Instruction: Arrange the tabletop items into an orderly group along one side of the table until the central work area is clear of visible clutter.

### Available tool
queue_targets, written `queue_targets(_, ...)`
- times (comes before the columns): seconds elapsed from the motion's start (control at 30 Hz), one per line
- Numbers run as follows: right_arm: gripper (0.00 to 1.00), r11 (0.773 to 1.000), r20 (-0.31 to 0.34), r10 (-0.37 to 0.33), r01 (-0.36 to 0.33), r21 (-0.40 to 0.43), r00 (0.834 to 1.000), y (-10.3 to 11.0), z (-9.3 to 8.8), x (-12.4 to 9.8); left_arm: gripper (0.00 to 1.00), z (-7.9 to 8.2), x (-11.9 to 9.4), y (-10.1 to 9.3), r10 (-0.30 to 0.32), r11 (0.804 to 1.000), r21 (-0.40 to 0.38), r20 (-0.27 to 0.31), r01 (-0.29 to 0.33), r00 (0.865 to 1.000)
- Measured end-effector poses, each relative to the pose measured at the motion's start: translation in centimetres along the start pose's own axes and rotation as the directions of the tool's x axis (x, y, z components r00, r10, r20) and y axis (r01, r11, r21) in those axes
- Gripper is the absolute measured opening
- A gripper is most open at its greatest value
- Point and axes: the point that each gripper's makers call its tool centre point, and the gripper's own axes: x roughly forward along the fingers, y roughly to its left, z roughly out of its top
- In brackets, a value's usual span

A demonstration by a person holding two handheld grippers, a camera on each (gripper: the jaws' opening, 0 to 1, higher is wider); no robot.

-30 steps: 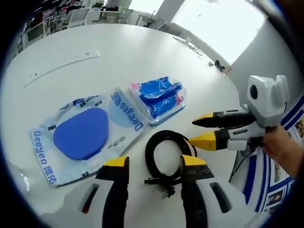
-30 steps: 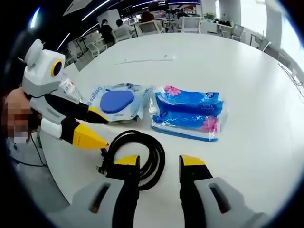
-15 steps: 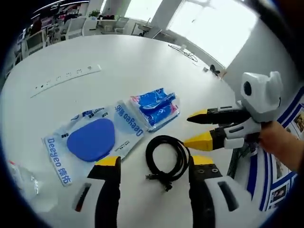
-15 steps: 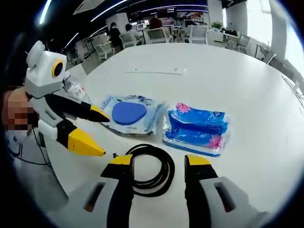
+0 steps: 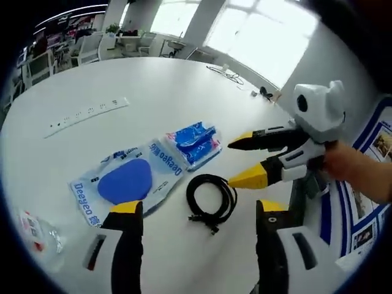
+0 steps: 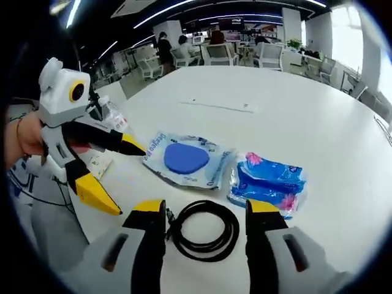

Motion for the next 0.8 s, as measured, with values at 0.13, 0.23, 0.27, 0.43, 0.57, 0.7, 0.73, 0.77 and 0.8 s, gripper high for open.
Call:
queue_targets(0.13,0.56,0.999,0.027,0.04,-0.039,-0.029,0.999,1.4,0.9,-0.1,0.83,0.1,-1.9,-0.3,-0.01,1.0,0.015,0.033,0.009,0.999)
queue_targets(0.23,0.58,0.996,0.044,0.07,-0.068,-0.053,0.997,2.3,1.5,-0.1,0.84,0.0,-3.3,-0.3,-0.007,1.0,0.025,0.049,0.005,0.999)
queue_targets(0.27,0.58,0.996,0.043,0.072,-0.069,-0.058,0.996,2.5,1.6,-0.1,0.84,0.0,-3.6,-0.3,-0.007,1.0,0.029,0.057,0.006,0.998)
queue_targets(0.43,0.59,0.991,0.058,0.102,-0.097,-0.091,0.993,3.9,2.5,-0.3,0.85,-0.1,-6.1,-0.2,-0.008,1.0,0.03,0.092,0.005,0.996)
queue_targets(0.57,0.59,0.988,0.082,0.128,-0.12,-0.103,0.988,5.0,3.4,-0.6,0.85,-0.1,-8.2,-0.1,-0.001,0.999,0.034,0.124,-0.003,0.992)
queue_targets(0.7,0.59,0.982,0.098,0.152,-0.139,-0.13,0.984,6.4,4.3,-1.1,0.86,0.0,-10.2,0.1,0.004,0.999,0.04,0.162,-0.011,0.987)
queue_targets(0.73,0.58,0.981,0.096,0.153,-0.14,-0.135,0.983,6.6,4.4,-1.2,0.86,-0.1,-10.6,0.2,0.006,0.999,0.035,0.168,-0.012,0.986)
queue_targets(0.77,0.58,0.98,0.09,0.156,-0.142,-0.141,0.984,6.9,4.5,-1.3,0.87,-0.2,-11.1,0.2,0.007,0.999,0.034,0.173,-0.013,0.985)
queue_targets(0.8,0.58,0.979,0.091,0.159,-0.144,-0.146,0.983,7.0,4.6,-1.4,0.87,-0.2,-11.7,0.3,0.01,0.999,0.037,0.186,-0.017,0.983)
